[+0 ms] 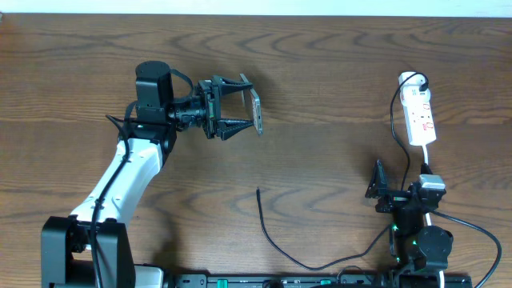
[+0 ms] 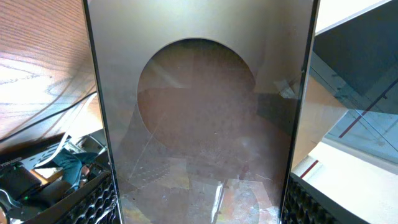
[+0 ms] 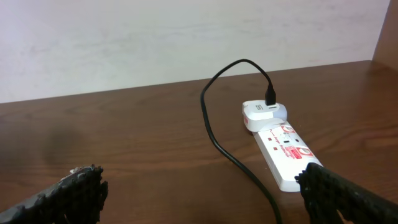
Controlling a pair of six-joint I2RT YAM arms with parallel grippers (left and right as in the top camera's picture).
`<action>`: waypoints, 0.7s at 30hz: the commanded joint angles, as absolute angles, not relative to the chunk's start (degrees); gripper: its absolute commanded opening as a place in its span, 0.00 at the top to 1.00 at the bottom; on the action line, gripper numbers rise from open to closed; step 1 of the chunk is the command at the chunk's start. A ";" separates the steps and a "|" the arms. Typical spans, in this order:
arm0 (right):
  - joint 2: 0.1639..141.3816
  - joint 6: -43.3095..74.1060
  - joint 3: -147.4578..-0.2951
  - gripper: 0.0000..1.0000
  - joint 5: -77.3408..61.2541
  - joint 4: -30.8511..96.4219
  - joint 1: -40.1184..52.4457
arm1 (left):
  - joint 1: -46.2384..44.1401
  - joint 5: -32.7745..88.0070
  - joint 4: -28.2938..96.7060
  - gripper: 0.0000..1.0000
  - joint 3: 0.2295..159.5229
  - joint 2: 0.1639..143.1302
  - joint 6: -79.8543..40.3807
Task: Plug charger to phone and switch on socket
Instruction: 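Hold the phone raised in the left gripper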
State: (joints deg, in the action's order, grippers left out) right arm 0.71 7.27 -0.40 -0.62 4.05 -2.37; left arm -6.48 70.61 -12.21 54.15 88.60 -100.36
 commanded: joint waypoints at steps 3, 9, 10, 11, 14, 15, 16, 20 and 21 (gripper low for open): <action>0.47 8.12 -0.32 0.01 -0.36 4.32 -1.83 | -6.46 72.86 -12.82 0.93 56.27 87.22 -100.16; 0.47 8.12 -0.32 0.01 -0.36 4.32 -1.83 | -6.46 72.86 -12.82 0.93 56.27 87.22 -100.14; 0.47 8.12 -0.32 0.01 -0.36 4.32 -1.83 | -6.46 72.86 -12.82 0.93 56.27 87.22 -100.14; 0.47 8.12 -0.32 0.01 -0.36 4.32 -1.83 | -6.46 72.84 -12.82 0.92 56.27 87.22 -100.14; 0.47 8.12 -0.32 0.01 -0.36 4.32 -1.83 | -6.46 72.84 -12.82 0.93 56.27 87.22 -100.09; 0.47 8.12 -0.32 0.01 -0.36 4.32 -1.83 | -6.46 72.82 -12.82 0.93 56.27 87.22 -99.85; 0.47 8.12 -0.32 0.01 -0.36 4.32 -1.83 | -6.46 72.79 -12.80 0.92 56.27 87.22 -99.61; 0.47 8.12 -0.32 0.01 -0.36 4.32 -1.83 | -6.46 70.98 -12.78 0.93 56.23 87.22 -97.69; 0.47 8.12 -0.32 0.01 -0.36 4.32 -1.83 | -6.46 69.97 -12.75 0.93 56.14 87.22 -97.03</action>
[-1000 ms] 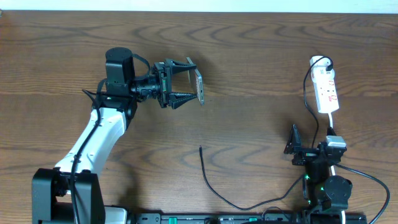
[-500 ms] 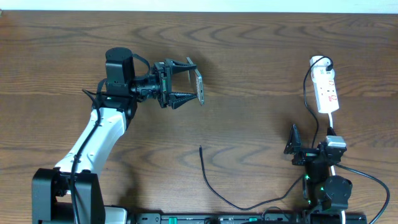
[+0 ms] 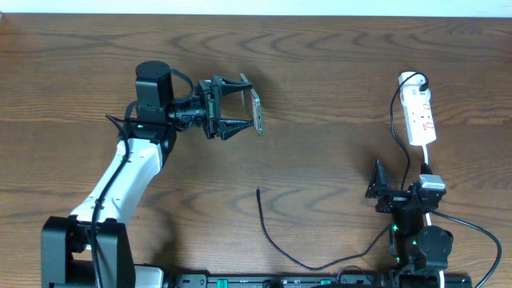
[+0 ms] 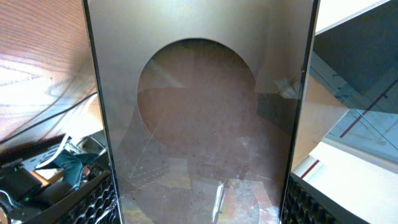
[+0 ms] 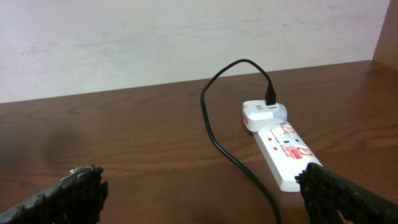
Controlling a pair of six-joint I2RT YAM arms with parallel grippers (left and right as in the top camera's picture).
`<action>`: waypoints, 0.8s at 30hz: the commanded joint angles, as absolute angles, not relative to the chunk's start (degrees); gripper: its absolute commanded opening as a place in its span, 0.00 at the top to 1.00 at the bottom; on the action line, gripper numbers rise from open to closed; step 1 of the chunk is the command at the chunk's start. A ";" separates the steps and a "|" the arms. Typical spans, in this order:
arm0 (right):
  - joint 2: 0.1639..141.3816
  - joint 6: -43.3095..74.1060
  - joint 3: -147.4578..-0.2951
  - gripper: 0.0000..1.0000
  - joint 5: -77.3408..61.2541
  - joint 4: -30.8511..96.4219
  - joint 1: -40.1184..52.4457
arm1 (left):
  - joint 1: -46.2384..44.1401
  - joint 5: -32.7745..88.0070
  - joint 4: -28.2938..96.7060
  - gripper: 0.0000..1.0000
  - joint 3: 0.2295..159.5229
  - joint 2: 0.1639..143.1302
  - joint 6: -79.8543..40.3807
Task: Plug charger to phone and switch on socket
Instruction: 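Hold the phone raised in the left gripper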
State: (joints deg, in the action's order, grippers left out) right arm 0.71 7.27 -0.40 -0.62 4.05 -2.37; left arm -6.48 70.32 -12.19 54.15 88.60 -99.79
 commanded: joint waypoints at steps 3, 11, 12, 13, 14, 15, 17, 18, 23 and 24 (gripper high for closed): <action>0.47 8.12 -0.32 0.01 -0.36 4.32 -1.83 | -6.46 68.23 -12.73 0.93 55.55 87.22 -95.66; 0.47 8.12 -0.32 0.01 -0.36 4.32 -1.83 | -6.46 63.11 -12.53 0.93 55.51 87.29 -88.03; 0.47 8.12 -0.32 0.01 -0.36 4.32 -1.83 | -6.46 61.80 -12.51 0.93 55.51 87.33 -86.37; 0.47 8.12 -0.32 0.01 -0.36 4.32 -1.83 | -6.46 60.77 -12.49 0.92 55.51 87.35 -85.14; 0.47 8.12 -0.32 0.01 -0.36 4.32 -1.83 | -6.46 59.70 -12.29 0.93 55.51 87.44 -84.01; 0.47 8.12 -0.32 0.01 -0.36 4.32 -1.83 | -6.46 58.92 -11.77 0.93 55.51 87.46 -83.53; 0.47 8.12 -0.32 0.01 -0.36 4.32 -1.83 | -6.46 56.16 -9.10 0.93 55.51 87.55 -82.24; 0.47 8.12 -0.32 0.01 -0.36 4.32 -1.83 | -6.46 54.83 -8.10 0.92 55.51 87.64 -81.25; 0.47 8.12 -0.32 0.01 -0.36 4.32 -1.83 | -6.46 47.44 -0.95 0.92 55.51 87.66 -76.60; 0.47 8.12 -0.32 0.01 -0.36 4.32 -1.83 | -6.46 46.65 0.03 0.93 55.51 87.66 -76.23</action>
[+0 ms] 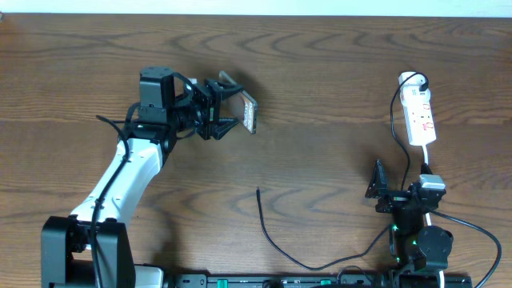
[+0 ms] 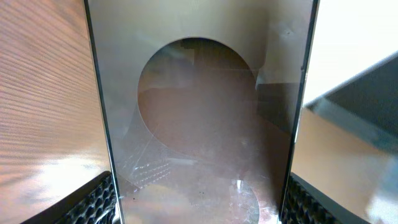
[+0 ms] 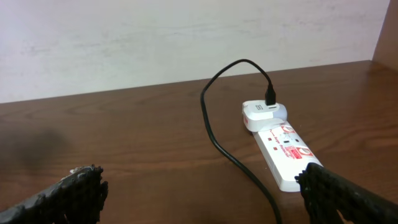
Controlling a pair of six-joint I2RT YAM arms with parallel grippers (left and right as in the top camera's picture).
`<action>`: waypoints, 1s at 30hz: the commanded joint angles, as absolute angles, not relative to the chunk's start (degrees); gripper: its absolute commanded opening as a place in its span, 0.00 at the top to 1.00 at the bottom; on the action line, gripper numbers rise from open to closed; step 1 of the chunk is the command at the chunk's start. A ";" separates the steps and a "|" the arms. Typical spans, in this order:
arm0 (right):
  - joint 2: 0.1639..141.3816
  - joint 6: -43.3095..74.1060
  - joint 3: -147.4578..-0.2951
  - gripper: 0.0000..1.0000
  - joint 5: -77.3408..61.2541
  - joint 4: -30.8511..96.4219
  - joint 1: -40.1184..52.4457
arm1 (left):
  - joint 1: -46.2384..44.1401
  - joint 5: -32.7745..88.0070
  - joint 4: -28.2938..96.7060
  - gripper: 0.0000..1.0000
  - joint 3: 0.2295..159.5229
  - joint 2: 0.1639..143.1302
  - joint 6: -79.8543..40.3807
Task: Plug charger to phone and switch on socket
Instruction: 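Hold the phone raised in the left gripper, then move the right gripper toward the phone held by the left gripper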
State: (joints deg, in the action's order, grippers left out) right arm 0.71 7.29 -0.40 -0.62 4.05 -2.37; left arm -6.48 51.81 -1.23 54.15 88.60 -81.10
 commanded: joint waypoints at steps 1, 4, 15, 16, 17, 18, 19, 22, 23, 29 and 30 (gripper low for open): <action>0.47 8.12 -0.32 0.01 -0.36 4.32 -1.83 | -6.46 45.89 0.80 0.93 55.51 87.66 -75.77; 0.47 8.12 -0.32 0.01 -0.36 4.32 -1.83 | -6.46 44.29 2.00 0.92 55.51 87.66 -74.48; 0.49 8.10 -0.32 0.01 2.63 4.08 -1.83 | -6.46 42.37 4.32 0.92 55.51 87.77 -72.55; 0.49 8.10 -0.32 0.01 2.66 4.08 -1.83 | -6.46 42.37 4.32 0.93 55.51 87.77 -72.42; 0.49 8.10 -0.32 0.01 2.66 4.08 -1.83 | -6.46 42.37 4.32 0.92 55.51 87.77 -72.40; 0.49 8.10 -0.32 0.01 2.63 4.08 -1.83 | -6.46 42.35 4.32 0.92 55.51 87.77 -72.40; 0.49 8.12 -0.32 0.01 2.63 4.08 -1.83 | -6.46 42.35 4.32 0.93 55.51 87.77 -72.40; 0.49 8.16 -0.32 0.01 2.55 4.08 -1.83 | -6.46 42.26 4.32 0.93 55.51 87.77 -71.92; 0.49 8.40 -0.32 0.01 1.45 4.10 -1.83 | -6.48 41.78 4.64 0.93 55.51 87.77 -71.59; 0.49 21.30 -0.32 0.01 -2.87 2.96 -1.83 | -6.46 36.12 9.85 0.93 55.51 87.77 -70.39; 0.49 22.13 -0.32 0.01 -5.02 3.01 -1.83 | -6.46 35.68 9.87 0.92 55.51 87.77 -69.95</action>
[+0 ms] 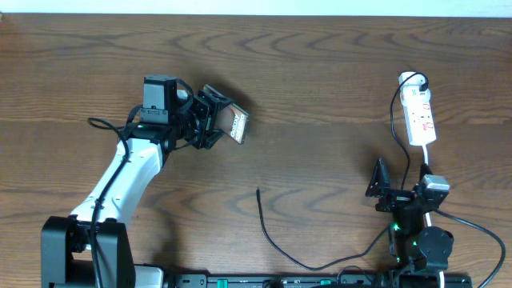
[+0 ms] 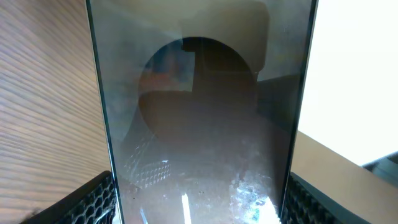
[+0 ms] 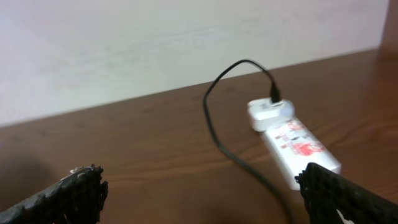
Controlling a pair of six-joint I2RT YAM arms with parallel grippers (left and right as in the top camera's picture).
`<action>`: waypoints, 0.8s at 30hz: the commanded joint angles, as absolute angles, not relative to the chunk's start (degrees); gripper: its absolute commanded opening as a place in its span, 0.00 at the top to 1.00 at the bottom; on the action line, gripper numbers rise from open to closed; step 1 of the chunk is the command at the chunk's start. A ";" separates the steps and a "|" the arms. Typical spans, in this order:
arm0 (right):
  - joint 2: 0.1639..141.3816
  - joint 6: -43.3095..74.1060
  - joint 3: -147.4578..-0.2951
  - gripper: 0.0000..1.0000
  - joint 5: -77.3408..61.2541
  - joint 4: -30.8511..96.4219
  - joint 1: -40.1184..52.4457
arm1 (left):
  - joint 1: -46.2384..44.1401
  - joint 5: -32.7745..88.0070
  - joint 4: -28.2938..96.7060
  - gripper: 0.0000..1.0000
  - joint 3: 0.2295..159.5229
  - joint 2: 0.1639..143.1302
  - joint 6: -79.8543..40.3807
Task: Plug charger to phone and switch on socket
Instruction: 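Move the right gripper toward the phone held by the left gripper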
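Observation:
My left gripper (image 1: 218, 120) is shut on the phone (image 1: 234, 125), held off the table at the upper left; its dark glass (image 2: 199, 124) fills the left wrist view between my two fingers (image 2: 93, 202). The black charger cable (image 1: 276, 240) lies loose at the lower middle, its free end (image 1: 258, 190) pointing up. The white power strip (image 1: 419, 116) with a white adapter (image 1: 410, 80) plugged in sits at the far right, also in the right wrist view (image 3: 298, 146). My right gripper (image 1: 380, 192) is open near the front right, holding nothing.
The wooden table (image 1: 336, 72) spans the whole view. A cable (image 1: 396, 128) runs from the adapter down past the right arm base (image 1: 420, 240). A pale wall (image 3: 155, 43) stands behind the table.
My left gripper has turned and drawn back left with the phone, which now lies flatter in the overhead view. The right wrist view has shifted slightly.
At the two oldest moments my left gripper held the phone edge-on above the table, unmoved. Then it tilted the phone and drew left, and now it has turned it further. The right gripper stayed open at the front right throughout.

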State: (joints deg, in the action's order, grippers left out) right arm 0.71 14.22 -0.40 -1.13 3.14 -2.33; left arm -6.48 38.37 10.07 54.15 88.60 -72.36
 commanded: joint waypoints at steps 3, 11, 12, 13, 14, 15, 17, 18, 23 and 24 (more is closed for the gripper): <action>0.54 25.85 -0.32 0.01 -11.55 2.94 -1.83 | -6.46 35.29 9.82 0.92 55.51 87.77 -69.87; 4.51 38.83 -1.28 0.01 -25.50 -10.07 -1.83 | -7.20 33.78 9.85 0.93 55.51 87.77 -69.84; 5.80 39.18 -2.20 0.01 -26.11 -11.05 -1.83 | -7.42 33.78 9.85 0.92 55.51 87.77 -69.84; 7.33 39.16 -3.49 0.01 -26.87 -11.16 -1.83 | -7.73 33.78 9.82 0.93 55.51 87.77 -69.84; 8.84 39.09 -4.71 0.01 -27.64 -10.94 -1.83 | -7.94 33.74 9.80 0.93 55.51 87.77 -69.87; 11.18 38.83 -6.39 0.01 -28.97 -10.85 -1.83 | -8.16 33.56 9.80 0.93 55.51 87.77 -69.87; 16.51 38.48 -10.00 0.01 -31.92 -10.85 -1.83 | -8.49 33.01 9.82 0.93 55.51 87.77 -69.89; 18.83 38.46 -11.53 0.01 -33.21 -10.85 -1.83 | -8.58 32.82 9.82 0.93 55.51 87.77 -69.89; 35.90 37.43 -21.67 0.01 -44.40 -10.87 -1.83 | -8.60 32.71 9.82 0.93 55.51 87.77 -69.89; 40.07 37.43 -23.92 0.01 -47.22 -10.87 -1.83 | -8.60 32.71 9.82 0.93 55.51 87.77 -69.89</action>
